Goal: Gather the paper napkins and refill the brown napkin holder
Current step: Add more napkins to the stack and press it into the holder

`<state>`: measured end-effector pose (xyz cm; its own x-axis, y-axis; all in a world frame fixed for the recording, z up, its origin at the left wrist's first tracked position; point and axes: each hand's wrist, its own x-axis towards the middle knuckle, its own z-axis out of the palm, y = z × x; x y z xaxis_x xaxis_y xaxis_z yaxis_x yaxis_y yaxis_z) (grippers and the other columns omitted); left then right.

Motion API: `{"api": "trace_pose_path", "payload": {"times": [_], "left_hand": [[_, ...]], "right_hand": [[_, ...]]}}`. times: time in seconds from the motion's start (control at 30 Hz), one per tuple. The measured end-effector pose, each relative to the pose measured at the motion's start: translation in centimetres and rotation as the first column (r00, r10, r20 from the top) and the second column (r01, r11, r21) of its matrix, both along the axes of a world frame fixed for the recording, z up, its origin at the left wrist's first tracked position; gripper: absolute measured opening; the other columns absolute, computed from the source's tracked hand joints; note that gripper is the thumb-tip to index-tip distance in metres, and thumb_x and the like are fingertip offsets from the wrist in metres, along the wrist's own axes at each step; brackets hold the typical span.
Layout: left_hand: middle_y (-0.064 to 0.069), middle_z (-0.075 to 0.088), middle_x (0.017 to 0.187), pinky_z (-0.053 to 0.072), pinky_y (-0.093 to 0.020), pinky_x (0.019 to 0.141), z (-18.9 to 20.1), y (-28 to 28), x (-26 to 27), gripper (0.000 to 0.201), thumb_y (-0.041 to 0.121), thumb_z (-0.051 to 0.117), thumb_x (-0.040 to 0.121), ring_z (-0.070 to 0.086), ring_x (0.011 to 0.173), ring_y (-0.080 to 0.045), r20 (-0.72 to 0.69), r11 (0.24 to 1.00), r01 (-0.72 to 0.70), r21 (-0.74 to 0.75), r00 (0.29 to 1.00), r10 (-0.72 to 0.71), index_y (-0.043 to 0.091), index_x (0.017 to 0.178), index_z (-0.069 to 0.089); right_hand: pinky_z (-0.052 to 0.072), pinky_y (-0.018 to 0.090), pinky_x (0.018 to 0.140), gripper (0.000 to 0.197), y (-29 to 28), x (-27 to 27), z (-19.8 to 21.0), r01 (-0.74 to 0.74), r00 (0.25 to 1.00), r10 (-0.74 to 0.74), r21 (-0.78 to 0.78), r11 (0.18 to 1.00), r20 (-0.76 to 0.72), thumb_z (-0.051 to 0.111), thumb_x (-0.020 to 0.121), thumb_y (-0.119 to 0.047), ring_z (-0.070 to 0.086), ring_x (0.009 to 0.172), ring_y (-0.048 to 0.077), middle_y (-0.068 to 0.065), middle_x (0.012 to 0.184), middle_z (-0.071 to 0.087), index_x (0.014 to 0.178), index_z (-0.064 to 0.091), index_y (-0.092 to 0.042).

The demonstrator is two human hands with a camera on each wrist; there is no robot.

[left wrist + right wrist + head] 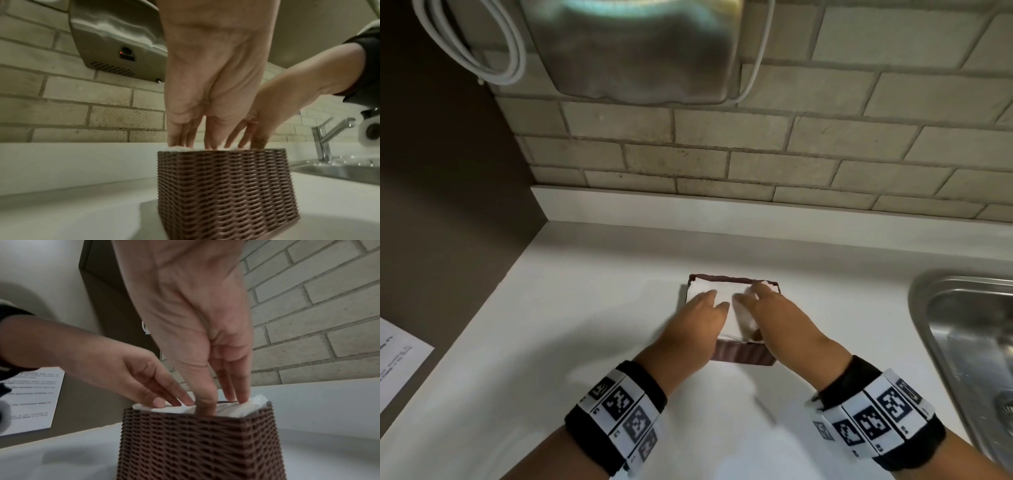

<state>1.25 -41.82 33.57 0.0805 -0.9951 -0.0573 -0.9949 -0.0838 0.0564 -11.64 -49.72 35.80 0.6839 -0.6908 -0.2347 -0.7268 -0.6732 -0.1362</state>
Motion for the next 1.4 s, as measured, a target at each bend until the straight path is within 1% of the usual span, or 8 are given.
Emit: {"api": "trace_pose_path", "payload": {"times": [0.13, 0.3, 0.5, 0.6, 0.7, 0.87, 1.13, 1.4], "left_hand": [[0.000, 0.073, 0.074, 0.044, -0.011, 0.044, 0.5, -0.2, 0.5, 0.055, 0.010, 0.087, 0.017, 0.072, 0.065, -0.008, 0.108, 0.998, 0.069, -0.006, 0.992, -0.068, 0.021, 0.070, 0.078], [-0.011, 0.054, 0.123, 0.042, -0.028, 0.066, 1.0, -1.3, -0.1, 0.055, -0.009, 0.063, 0.079, 0.057, 0.112, -0.023, 0.140, 0.987, 0.053, 0.151, 0.987, -0.074, 0.010, 0.130, 0.054], [-0.007, 0.055, 0.123, 0.037, -0.030, 0.065, 0.5, -1.8, 0.9, 0.061, -0.012, 0.060, 0.079, 0.061, 0.108, -0.023, 0.137, 0.979, 0.013, 0.203, 0.990, -0.042, 0.012, 0.134, 0.047], [-0.008, 0.060, 0.120, 0.041, -0.033, 0.086, 0.3, -1.7, 1.5, 0.054, -0.009, 0.059, 0.080, 0.059, 0.113, -0.027, 0.215, 0.986, 0.040, 0.165, 0.974, -0.076, 0.011, 0.130, 0.051], [-0.010, 0.060, 0.125, 0.022, -0.046, 0.116, 0.0, -1.7, 1.7, 0.054, -0.001, 0.061, 0.084, 0.053, 0.123, -0.031, 0.287, 0.980, 0.051, 0.192, 0.952, -0.106, 0.011, 0.135, 0.048], [-0.008, 0.057, 0.129, 0.007, -0.059, 0.118, 0.4, -2.2, 1.9, 0.063, -0.002, 0.059, 0.086, 0.053, 0.125, -0.031, 0.259, 0.969, 0.023, 0.247, 0.962, -0.089, 0.013, 0.144, 0.039], [-0.002, 0.038, 0.155, 0.000, -0.042, 0.121, 2.2, -0.4, 3.0, 0.066, -0.010, 0.038, 0.091, 0.044, 0.137, -0.014, -0.007, 0.987, 0.027, 0.159, 1.000, -0.026, 0.016, 0.151, 0.030], [0.007, 0.032, 0.159, 0.003, -0.030, 0.121, 1.0, 2.8, 4.5, 0.055, 0.002, 0.038, 0.100, 0.044, 0.136, -0.005, -0.270, 0.998, -0.033, -0.045, 0.963, 0.020, 0.024, 0.150, 0.035]], "right_hand": [[0.054, 0.035, 0.084, 0.067, -0.5, 0.2, -0.8, -0.044, 0.989, 0.039, -0.028, 0.999, -0.141, 0.057, 0.077, 0.008, 0.057, 0.110, 0.027, 0.010, 0.134, 0.045, 0.137, 0.037, -0.013], [0.048, 0.039, 0.084, 0.055, -0.8, 0.4, -1.8, -0.102, 0.978, 0.096, -0.022, 0.995, -0.186, 0.054, 0.084, 0.005, 0.054, 0.113, 0.031, 0.018, 0.127, 0.049, 0.136, 0.038, -0.006], [0.054, 0.035, 0.084, 0.051, -1.5, 0.2, -0.8, -0.040, 0.988, 0.039, -0.005, 0.999, -0.152, 0.061, 0.082, 0.001, 0.061, 0.109, 0.029, 0.012, 0.122, 0.056, 0.130, 0.045, -0.008], [0.046, 0.030, 0.073, 0.044, -1.4, -0.9, -0.8, 0.005, 0.994, -0.019, -0.130, 0.992, -0.104, 0.057, 0.079, 0.004, 0.055, 0.109, 0.025, 0.004, 0.110, 0.062, 0.118, 0.053, -0.014], [0.040, 0.029, 0.088, 0.034, -1.0, -0.9, -1.1, -0.023, 0.983, -0.021, -0.237, 0.971, -0.182, 0.056, 0.078, 0.000, 0.046, 0.115, 0.025, 0.001, 0.108, 0.065, 0.109, 0.059, -0.015], [0.036, 0.030, 0.095, 0.031, -0.9, -0.8, -1.6, -0.034, 0.979, -0.019, -0.258, 0.965, -0.203, 0.061, 0.077, -0.005, 0.044, 0.117, 0.025, 0.000, 0.110, 0.064, 0.106, 0.060, -0.017], [0.041, 0.032, 0.097, 0.032, -1.0, -3.8, 0.2, 0.071, 0.994, -0.061, -0.112, 0.991, 0.088, 0.061, 0.086, -0.030, 0.046, 0.119, 0.023, -0.005, 0.115, 0.067, 0.118, 0.061, -0.024], [0.050, 0.033, 0.090, 0.010, 2.1, -6.7, -0.7, 0.010, 0.971, 0.037, -0.196, 0.980, 0.235, 0.062, 0.086, -0.024, 0.057, 0.119, 0.026, -0.018, 0.104, 0.071, 0.092, 0.066, -0.032]]}}
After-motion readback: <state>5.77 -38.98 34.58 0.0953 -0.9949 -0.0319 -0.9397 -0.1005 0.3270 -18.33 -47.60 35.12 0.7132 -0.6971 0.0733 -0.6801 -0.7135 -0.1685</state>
